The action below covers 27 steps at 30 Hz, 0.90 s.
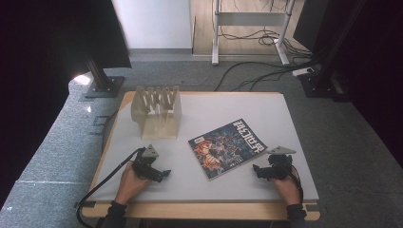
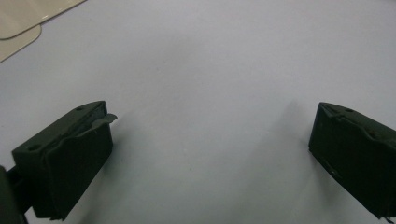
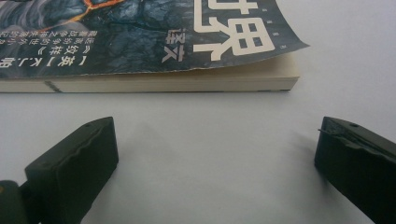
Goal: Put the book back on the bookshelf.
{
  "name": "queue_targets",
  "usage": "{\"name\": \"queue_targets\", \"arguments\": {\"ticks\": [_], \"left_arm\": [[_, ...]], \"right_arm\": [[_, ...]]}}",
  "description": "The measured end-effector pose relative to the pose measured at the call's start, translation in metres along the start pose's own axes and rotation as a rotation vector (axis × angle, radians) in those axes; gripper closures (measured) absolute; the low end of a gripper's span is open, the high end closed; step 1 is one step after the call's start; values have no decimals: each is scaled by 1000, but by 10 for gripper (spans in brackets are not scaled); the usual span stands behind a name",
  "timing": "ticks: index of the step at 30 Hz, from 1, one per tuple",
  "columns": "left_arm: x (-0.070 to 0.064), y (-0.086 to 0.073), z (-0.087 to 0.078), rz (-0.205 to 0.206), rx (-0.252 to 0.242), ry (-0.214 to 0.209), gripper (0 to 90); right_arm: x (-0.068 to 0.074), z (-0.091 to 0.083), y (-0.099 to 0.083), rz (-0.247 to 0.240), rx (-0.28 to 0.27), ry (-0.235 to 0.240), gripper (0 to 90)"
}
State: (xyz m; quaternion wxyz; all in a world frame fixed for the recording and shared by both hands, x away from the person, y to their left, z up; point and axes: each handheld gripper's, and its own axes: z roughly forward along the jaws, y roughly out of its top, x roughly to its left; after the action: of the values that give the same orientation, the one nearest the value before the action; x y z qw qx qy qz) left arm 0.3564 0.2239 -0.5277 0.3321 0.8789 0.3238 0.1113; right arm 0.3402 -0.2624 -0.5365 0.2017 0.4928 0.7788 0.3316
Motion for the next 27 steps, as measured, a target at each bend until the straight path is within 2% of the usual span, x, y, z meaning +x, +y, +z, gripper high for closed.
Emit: {"name": "queue_targets", "arguments": {"ticks": [4, 10, 14, 16, 27], "left_arm": [[0, 3, 0, -6, 9, -13, 0], [-3, 17, 0, 4, -1, -29, 0], [-5, 28, 1, 20, 3, -37, 0], [-7, 35, 3, 33, 7, -37, 0], [-11, 58, 14, 64, -5, -55, 0]], "right_arm": [[-1, -1, 1, -2, 3, 2, 0], [-1, -4, 3, -3, -1, 19, 4], [1, -6, 6, -8, -5, 37, 0], [3, -6, 9, -26, 5, 38, 0], [7, -8, 22, -42, -32, 64, 0]]}}
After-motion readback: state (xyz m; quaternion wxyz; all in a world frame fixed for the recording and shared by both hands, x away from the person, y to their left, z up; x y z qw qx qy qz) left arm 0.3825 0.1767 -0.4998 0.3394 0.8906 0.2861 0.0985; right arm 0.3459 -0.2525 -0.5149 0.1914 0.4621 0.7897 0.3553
